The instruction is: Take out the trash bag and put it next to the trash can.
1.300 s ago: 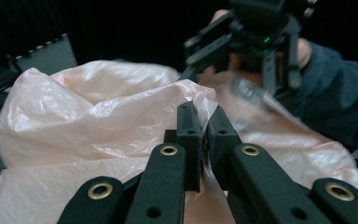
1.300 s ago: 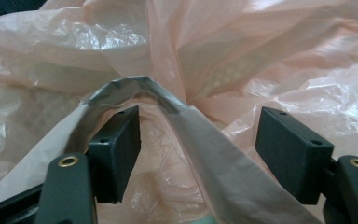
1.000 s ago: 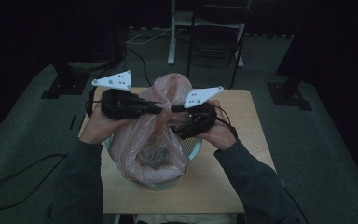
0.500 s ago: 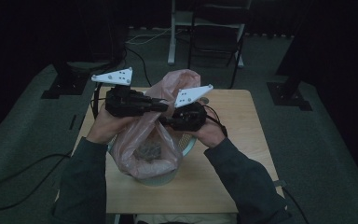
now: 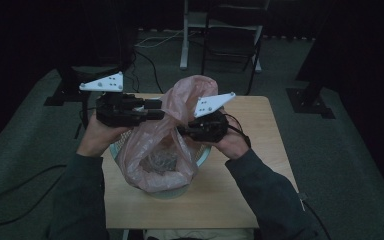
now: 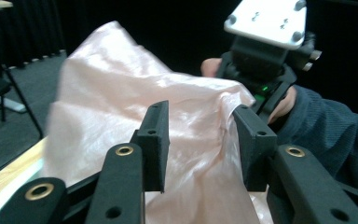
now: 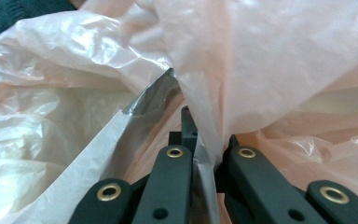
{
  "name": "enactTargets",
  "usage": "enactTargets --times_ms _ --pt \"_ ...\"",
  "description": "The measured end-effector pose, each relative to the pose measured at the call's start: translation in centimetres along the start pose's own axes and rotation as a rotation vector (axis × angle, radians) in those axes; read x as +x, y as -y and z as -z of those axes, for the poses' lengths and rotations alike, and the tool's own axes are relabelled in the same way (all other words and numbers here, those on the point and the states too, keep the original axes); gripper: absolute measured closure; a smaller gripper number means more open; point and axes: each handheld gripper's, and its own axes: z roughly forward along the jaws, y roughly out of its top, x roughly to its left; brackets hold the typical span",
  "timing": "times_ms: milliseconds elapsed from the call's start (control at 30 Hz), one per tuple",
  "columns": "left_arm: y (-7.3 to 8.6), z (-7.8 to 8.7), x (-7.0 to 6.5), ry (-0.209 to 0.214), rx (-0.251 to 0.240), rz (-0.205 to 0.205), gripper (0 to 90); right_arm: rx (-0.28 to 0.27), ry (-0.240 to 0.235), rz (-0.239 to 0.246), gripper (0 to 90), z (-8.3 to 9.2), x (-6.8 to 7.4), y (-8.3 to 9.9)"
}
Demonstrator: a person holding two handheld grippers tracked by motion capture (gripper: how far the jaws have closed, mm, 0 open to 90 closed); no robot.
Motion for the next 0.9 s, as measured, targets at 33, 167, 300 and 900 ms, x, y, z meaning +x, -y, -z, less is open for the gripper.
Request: enactTargets --times_ms 33,167,300,900 --pt "0.2 0.3 0.1 -0.005 -0.004 0.003 59.3 -0.004 0.001 0.004 89.6 0.2 0.1 0.0" --pt "1.1 1.7 0.5 -0.016 -0.047 0.030 58.6 0.002 0.005 0.004 89.6 0.8 0.3 0.3" --pt "1.8 2.9 0.9 -0.049 -0.066 0.058 58.0 -0.009 0.009 0.010 89.7 1.1 0.2 0.6" --pt "4.6 2.9 1.4 -0.160 0.017 0.075 55.6 -0.077 0.002 0.015 89.5 3.0 0.6 0.4"
